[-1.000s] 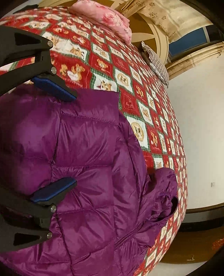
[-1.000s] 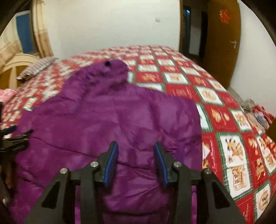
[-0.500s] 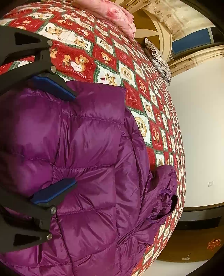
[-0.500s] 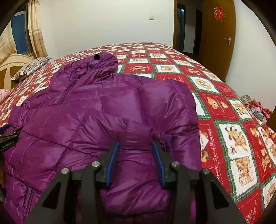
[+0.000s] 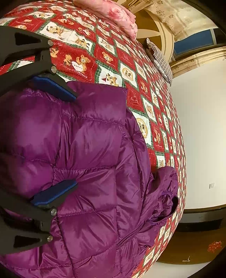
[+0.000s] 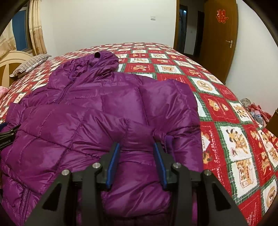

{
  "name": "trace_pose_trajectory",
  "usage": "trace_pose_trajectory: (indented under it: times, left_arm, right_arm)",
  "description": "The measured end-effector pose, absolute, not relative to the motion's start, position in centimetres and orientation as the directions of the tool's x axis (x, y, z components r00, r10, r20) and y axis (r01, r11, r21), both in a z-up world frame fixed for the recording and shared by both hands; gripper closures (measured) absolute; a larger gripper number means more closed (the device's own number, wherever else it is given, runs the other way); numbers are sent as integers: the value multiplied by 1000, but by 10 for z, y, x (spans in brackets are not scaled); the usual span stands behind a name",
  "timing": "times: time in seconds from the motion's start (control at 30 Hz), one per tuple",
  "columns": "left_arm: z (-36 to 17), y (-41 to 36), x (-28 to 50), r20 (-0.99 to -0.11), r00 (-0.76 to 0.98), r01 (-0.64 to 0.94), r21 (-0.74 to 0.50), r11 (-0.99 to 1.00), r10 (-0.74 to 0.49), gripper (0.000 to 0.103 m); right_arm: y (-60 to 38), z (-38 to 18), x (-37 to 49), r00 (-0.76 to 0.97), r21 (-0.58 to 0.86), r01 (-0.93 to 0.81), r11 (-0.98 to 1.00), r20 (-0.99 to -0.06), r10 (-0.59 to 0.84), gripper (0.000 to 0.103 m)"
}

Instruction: Fold large clothes

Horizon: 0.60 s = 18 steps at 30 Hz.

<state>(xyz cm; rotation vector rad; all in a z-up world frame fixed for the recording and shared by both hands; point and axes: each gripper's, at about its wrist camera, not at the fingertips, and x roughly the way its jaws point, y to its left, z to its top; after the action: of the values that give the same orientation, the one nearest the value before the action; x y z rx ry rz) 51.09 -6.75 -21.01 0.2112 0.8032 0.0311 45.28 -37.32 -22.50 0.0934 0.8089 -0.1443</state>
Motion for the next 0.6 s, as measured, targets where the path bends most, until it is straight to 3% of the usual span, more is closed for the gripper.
trace_pose_trajectory:
  times: [0.37, 0.47, 0.6]
  left_arm:
    - [-204, -64, 509, -716, 690, 50, 191, 980, 104, 10]
    - [-180, -60, 503, -718, 693, 73, 170, 983, 73, 10]
    - [-147, -48, 501, -659, 748, 57, 176, 983, 75, 10]
  right_arm:
    - [-371, -225, 453, 679, 18, 164, 986, -728, -100, 60]
    - [-370, -215, 452, 663, -15, 149, 989, -740, -111, 61]
    - [-362, -173, 442, 720, -1, 152, 988, -685, -111, 58]
